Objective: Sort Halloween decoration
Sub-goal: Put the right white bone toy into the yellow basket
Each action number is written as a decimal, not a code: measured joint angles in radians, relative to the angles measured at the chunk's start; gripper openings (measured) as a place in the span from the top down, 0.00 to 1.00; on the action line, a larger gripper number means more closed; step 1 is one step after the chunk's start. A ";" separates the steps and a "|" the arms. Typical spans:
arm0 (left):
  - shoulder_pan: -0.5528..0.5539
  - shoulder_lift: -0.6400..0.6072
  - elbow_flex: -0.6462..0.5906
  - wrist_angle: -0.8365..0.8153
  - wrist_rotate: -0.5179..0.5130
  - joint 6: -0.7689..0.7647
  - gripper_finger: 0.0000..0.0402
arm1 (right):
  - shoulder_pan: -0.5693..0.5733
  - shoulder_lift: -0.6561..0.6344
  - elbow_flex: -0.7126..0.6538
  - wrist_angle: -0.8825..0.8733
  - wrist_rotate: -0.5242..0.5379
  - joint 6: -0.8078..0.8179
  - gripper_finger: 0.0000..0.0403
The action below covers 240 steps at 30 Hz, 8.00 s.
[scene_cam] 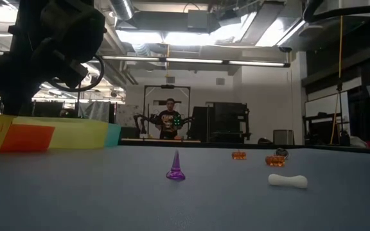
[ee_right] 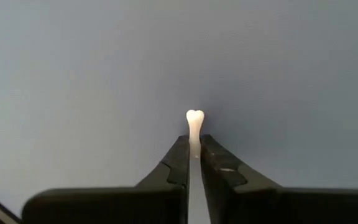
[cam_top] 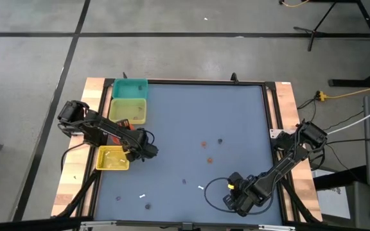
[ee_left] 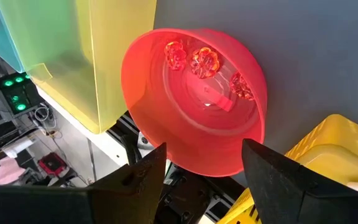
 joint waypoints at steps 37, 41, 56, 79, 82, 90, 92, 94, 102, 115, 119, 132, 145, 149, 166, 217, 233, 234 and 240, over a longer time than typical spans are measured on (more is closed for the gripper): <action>-0.080 0.004 0.267 1.015 -0.007 0.181 0.52 | -0.297 -0.126 -0.001 0.286 0.322 -1.153 0.96; -0.079 0.004 0.267 1.089 -0.006 0.104 0.52 | -0.308 -0.126 -0.001 0.379 0.370 -1.250 0.96; -0.078 0.005 0.267 1.114 -0.030 -0.165 0.52 | -0.311 -0.126 -0.001 0.601 0.525 -1.516 0.96; -0.078 0.005 0.267 1.154 -0.030 -0.166 0.52 | -0.354 -0.127 -0.001 0.679 0.536 -1.574 0.96; -0.079 0.005 0.267 1.154 -0.030 -0.167 0.52 | -0.354 -0.127 -0.001 0.685 0.535 -1.573 0.96; -0.078 0.005 0.267 1.153 -0.030 -0.167 0.53 | -0.354 -0.127 -0.001 0.726 0.535 -1.572 0.96; -0.078 0.005 0.267 1.153 -0.030 -0.166 0.56 | -0.354 -0.127 -0.001 0.724 0.535 -1.572 0.96; -0.078 0.005 0.267 1.153 -0.030 -0.166 0.59 | -0.354 -0.127 -0.001 0.724 0.535 -1.572 0.96; -0.079 0.005 0.267 1.152 -0.030 -0.166 0.71 | -0.354 -0.127 -0.001 0.724 0.535 -1.572 0.96; -0.079 0.005 0.267 1.152 -0.022 -0.166 0.80 | -0.354 -0.127 -0.001 0.723 0.535 -1.572 0.96; -0.079 0.005 0.267 1.152 -0.022 -0.166 0.84 | -0.354 -0.127 -0.001 0.723 0.535 -1.572 0.96; -0.079 0.005 0.267 1.150 -0.022 -0.166 0.98 | -0.354 -0.127 -0.001 0.721 0.531 -1.572 0.96; -0.080 0.005 0.267 1.150 -0.019 -0.165 0.99 | -0.354 -0.127 -0.001 0.723 0.513 -1.572 0.96; -0.080 0.005 0.267 1.150 -0.020 -0.166 0.99 | -0.354 -0.127 -0.001 0.723 0.513 -1.572 0.95; -0.073 0.005 0.267 1.141 0.095 -0.163 0.99 | -0.354 -0.127 -0.001 0.689 0.466 -1.571 0.56; -0.285 0.005 0.266 -0.081 0.370 -0.401 0.68 | -0.352 -0.127 -0.001 0.404 -0.012 -1.427 0.55; -0.285 0.005 0.266 0.052 0.357 -0.452 0.67 | -0.123 -0.037 -0.001 0.443 0.252 -1.278 0.55; -0.286 0.005 0.266 0.053 0.357 -0.452 0.67 | -0.121 -0.024 -0.001 0.444 0.260 -1.278 0.55; -0.286 0.005 0.266 0.054 0.355 -0.452 0.67 | -0.136 0.055 -0.001 0.482 0.279 -1.281 0.55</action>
